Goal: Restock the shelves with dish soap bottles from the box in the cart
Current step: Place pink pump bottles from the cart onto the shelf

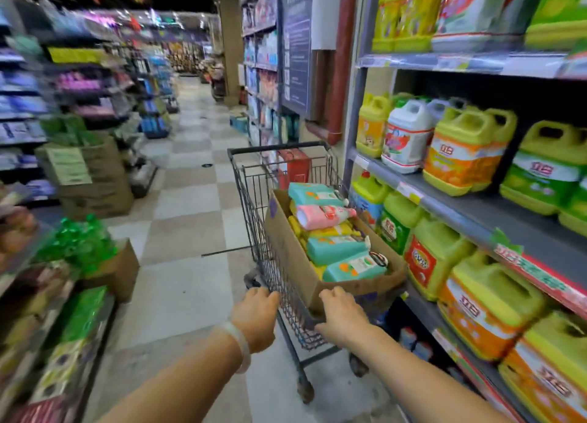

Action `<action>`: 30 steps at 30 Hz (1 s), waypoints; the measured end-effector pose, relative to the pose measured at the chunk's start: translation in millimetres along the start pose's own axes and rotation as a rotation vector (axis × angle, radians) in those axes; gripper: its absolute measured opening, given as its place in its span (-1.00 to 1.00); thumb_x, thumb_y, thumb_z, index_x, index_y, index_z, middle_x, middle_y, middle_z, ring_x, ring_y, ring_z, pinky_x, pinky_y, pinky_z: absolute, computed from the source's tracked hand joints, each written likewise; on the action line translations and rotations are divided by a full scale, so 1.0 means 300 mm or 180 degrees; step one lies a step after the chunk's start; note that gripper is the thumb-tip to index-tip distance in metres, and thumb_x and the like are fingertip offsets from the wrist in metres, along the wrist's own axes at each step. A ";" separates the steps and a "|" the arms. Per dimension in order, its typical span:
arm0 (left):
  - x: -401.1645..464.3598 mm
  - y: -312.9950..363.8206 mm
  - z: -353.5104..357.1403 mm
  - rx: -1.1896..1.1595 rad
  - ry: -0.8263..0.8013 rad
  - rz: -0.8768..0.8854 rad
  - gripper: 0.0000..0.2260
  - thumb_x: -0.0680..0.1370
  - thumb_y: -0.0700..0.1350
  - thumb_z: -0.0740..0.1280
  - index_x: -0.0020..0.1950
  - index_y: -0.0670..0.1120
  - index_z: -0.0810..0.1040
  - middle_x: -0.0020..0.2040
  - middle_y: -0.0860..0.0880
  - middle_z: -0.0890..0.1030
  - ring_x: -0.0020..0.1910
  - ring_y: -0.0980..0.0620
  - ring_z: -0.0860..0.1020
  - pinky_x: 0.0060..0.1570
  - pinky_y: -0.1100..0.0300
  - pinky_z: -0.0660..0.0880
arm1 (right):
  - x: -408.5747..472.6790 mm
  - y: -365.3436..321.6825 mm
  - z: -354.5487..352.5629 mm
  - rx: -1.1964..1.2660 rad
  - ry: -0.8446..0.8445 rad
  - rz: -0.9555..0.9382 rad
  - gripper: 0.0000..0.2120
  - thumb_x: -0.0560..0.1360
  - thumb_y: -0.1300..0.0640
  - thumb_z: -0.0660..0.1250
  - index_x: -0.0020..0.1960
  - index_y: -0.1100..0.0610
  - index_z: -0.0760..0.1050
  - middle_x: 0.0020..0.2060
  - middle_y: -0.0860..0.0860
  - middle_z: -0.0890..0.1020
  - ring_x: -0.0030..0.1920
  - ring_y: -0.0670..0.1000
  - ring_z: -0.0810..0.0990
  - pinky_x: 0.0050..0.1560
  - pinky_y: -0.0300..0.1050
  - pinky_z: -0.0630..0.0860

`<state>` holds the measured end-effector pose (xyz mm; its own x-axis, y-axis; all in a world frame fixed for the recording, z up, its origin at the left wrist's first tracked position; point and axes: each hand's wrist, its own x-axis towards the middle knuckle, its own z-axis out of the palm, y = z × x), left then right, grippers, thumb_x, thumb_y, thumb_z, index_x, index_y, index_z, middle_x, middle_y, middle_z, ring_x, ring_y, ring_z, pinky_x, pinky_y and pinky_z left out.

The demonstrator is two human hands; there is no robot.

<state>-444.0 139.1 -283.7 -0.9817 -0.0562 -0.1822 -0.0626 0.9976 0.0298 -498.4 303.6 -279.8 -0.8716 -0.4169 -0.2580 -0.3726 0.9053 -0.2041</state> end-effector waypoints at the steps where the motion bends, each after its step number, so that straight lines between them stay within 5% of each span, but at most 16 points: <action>1: 0.064 -0.030 -0.018 0.0035 0.0003 -0.0002 -0.53 0.49 -0.15 0.34 0.36 -0.11 0.29 0.32 -0.13 0.37 0.32 -0.15 0.32 0.30 0.02 0.36 | 0.070 -0.006 -0.016 0.0018 -0.0034 -0.0001 -0.49 0.49 -0.01 0.33 0.34 0.15 0.24 0.30 0.13 0.31 0.34 0.19 0.30 0.26 0.08 0.37; 9: 0.593 -0.159 -0.242 0.0108 0.0195 0.0231 -0.59 0.49 -0.06 0.33 0.30 -0.10 0.35 0.25 -0.12 0.42 0.25 -0.14 0.38 0.23 0.00 0.42 | 0.568 0.063 -0.209 0.0188 0.0074 0.0356 -0.46 0.51 0.03 0.31 0.40 0.16 0.22 0.35 0.16 0.30 0.36 0.20 0.31 0.31 0.07 0.36; 20: 1.203 -0.165 -0.193 0.0176 -0.0257 0.0746 -0.58 0.51 -0.08 0.26 0.35 -0.10 0.30 0.32 -0.12 0.37 0.34 -0.15 0.32 0.28 -0.01 0.37 | 0.983 0.262 -0.185 0.0950 -0.0232 0.1255 -0.30 0.48 -0.06 0.35 0.48 0.16 0.13 0.43 0.14 0.24 0.40 0.17 0.32 0.36 -0.03 0.32; 30: 1.827 -0.218 -0.174 -0.0190 -0.1021 0.1119 -0.43 0.51 0.15 0.30 0.36 -0.18 0.28 0.37 -0.16 0.33 0.34 -0.17 0.37 0.29 0.05 0.32 | 1.461 0.315 -0.193 0.2325 -0.0132 0.2459 -0.36 0.51 -0.13 0.29 0.42 0.22 0.24 0.37 0.12 0.38 0.33 0.08 0.40 0.26 -0.13 0.38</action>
<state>-987.4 41.0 -334.2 -0.8406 0.3091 -0.4448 0.2438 0.9492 0.1988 -934.2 211.2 -357.6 -0.7732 0.2351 -0.5889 0.5708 0.6627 -0.4849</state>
